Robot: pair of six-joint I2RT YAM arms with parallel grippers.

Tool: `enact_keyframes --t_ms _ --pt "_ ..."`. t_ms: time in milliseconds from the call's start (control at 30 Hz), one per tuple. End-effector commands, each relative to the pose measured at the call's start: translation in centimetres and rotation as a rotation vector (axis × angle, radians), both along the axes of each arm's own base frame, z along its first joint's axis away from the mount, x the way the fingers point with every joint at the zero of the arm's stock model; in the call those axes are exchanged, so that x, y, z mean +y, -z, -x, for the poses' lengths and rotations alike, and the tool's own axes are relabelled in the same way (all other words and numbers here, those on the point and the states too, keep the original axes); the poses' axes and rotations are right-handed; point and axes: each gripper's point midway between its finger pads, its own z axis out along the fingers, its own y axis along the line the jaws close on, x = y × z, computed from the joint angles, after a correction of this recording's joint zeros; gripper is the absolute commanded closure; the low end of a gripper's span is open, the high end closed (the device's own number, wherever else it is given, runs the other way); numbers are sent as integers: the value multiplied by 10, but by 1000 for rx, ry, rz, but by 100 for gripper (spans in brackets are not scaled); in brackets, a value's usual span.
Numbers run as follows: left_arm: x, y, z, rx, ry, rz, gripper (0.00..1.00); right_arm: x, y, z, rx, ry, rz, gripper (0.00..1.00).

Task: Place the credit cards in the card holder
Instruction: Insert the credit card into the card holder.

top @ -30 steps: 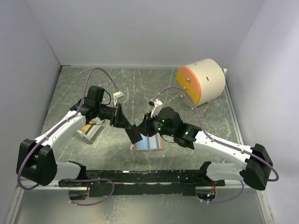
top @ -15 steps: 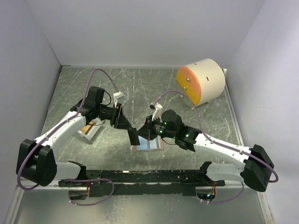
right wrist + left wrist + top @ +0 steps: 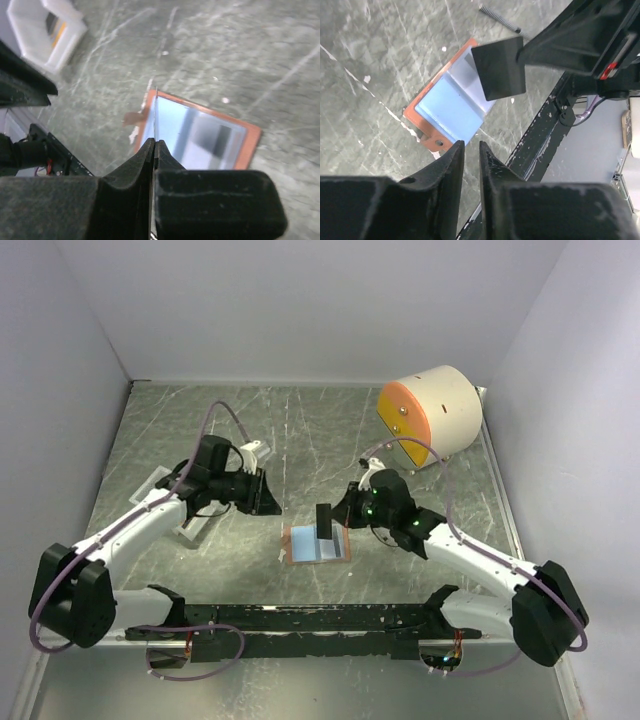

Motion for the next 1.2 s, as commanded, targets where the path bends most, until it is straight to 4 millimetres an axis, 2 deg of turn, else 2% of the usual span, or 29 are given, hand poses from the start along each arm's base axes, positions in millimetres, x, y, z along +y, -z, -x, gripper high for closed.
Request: enact_keyframes --t_ms 0,167,333,500,600,733,967,1167 --pt "-19 17 -3 25 -68 -11 75 -10 13 -2 70 -1 -24 100" --pt "-40 44 0 61 -122 -10 89 -10 24 -8 113 13 -55 100" --pt "-53 72 7 97 -117 -22 88 -10 33 -12 139 27 -76 100" --pt "-47 116 10 140 -166 -163 89 -10 45 -13 161 41 -78 100" --pt "-41 132 13 150 -180 -238 90 -7 51 -10 178 25 -90 100" --pt "-33 140 18 128 -202 -305 93 -7 62 -6 203 16 -84 100" --pt "-23 135 23 121 -282 -320 85 -9 78 -2 226 15 -67 100" --pt "-7 134 26 95 -329 -363 86 -19 92 8 244 28 -39 100"
